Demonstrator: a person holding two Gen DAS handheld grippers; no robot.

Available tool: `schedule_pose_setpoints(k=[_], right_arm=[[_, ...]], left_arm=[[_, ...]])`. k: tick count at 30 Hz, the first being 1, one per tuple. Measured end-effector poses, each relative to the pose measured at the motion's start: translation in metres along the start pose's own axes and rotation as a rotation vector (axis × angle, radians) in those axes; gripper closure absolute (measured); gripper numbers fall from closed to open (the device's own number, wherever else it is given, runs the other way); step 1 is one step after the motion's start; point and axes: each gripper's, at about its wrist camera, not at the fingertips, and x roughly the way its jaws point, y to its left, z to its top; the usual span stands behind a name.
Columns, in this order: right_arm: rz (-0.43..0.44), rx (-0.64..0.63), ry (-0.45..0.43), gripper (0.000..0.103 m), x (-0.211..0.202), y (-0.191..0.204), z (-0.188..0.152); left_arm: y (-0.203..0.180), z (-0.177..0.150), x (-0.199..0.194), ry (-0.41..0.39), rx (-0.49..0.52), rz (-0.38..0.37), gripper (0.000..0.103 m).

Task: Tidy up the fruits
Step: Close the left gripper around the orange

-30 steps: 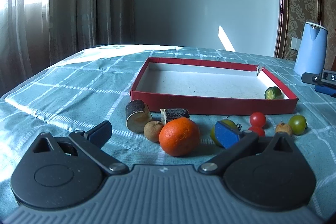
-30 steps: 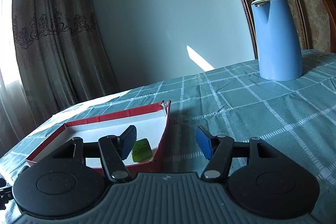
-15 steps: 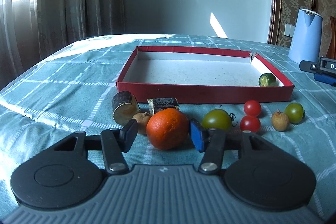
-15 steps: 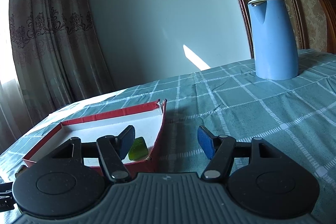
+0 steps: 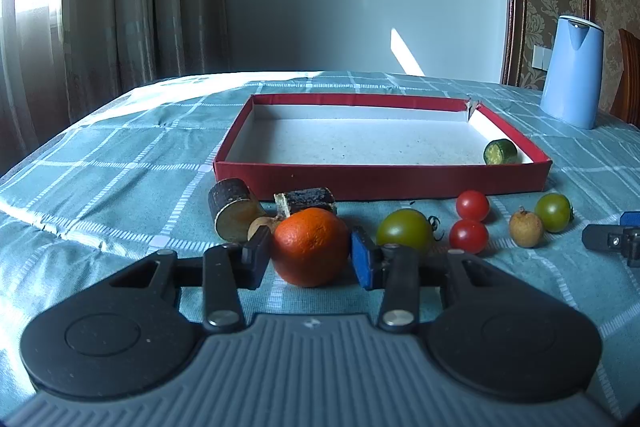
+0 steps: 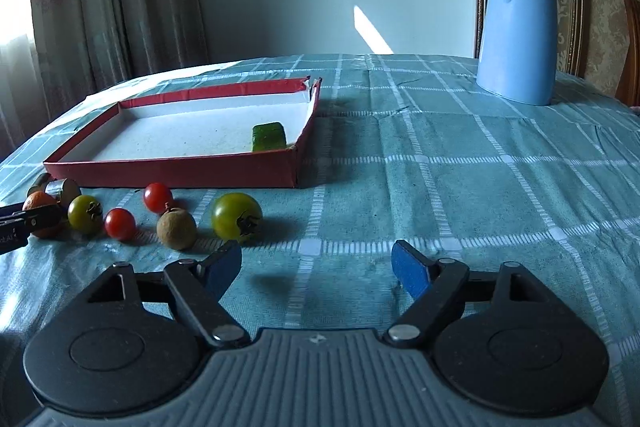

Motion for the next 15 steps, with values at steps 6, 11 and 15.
schedule_pose_setpoints(k=[6,11,15], right_arm=[[0.021,-0.004,0.026,0.02,0.005,-0.001,0.001],[0.05,0.029,0.021,0.019,0.005,-0.007,0.0],[0.044,0.023,0.019,0.019,0.006,-0.005,0.0]], left_arm=[[-0.002,0.0,-0.002,-0.008,0.005,0.021,0.065],[-0.004,0.005,-0.006,-0.009,-0.017,0.037,0.065],[-0.014,0.021,-0.015,-0.043,0.011,0.042,0.065]])
